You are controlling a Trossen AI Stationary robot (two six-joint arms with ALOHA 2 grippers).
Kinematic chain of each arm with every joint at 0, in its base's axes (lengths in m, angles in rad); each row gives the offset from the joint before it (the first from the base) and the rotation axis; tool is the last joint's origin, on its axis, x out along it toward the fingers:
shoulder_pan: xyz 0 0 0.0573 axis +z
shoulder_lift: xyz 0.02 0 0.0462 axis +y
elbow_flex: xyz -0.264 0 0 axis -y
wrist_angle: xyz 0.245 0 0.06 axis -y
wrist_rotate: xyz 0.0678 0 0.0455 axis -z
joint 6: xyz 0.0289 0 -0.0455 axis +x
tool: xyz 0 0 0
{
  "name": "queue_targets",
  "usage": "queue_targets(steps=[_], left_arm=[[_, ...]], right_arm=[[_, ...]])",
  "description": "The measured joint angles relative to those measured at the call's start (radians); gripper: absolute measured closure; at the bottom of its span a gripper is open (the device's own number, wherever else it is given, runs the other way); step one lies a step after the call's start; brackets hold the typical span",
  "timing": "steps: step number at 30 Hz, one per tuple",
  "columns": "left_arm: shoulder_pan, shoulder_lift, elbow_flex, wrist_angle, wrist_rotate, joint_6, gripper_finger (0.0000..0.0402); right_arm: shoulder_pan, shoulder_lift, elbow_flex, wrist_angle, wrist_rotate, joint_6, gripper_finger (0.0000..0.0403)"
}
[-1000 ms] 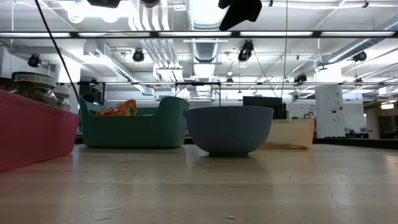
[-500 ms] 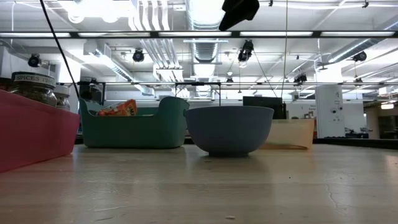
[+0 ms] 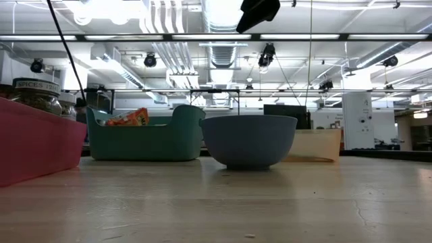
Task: Pick & Place Food Item
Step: Put the brown spice bottle into the pink bin
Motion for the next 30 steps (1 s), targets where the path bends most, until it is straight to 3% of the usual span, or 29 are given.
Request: queue_targets(steps=[7, 18, 30], left_arm=[[0.001, 0.035, -0.013, 0.009, 0.000, 0.030, 0.0241], [0.000, 0.027, -0.148, 0.059, 0.029, 0.088, 0.0241], [0.003, 0.025, -0.284, 0.248, 0.030, 0.126, 0.0241]], right_arm=[[0.000, 0.000, 0.000, 0.001, 0.000, -0.006, 0.0071], [0.000, 0.000, 0.000, 0.002, 0.000, -0.008, 0.0071], [0.000, 0.001, 0.000, 0.002, 0.000, -0.011, 0.0071]])
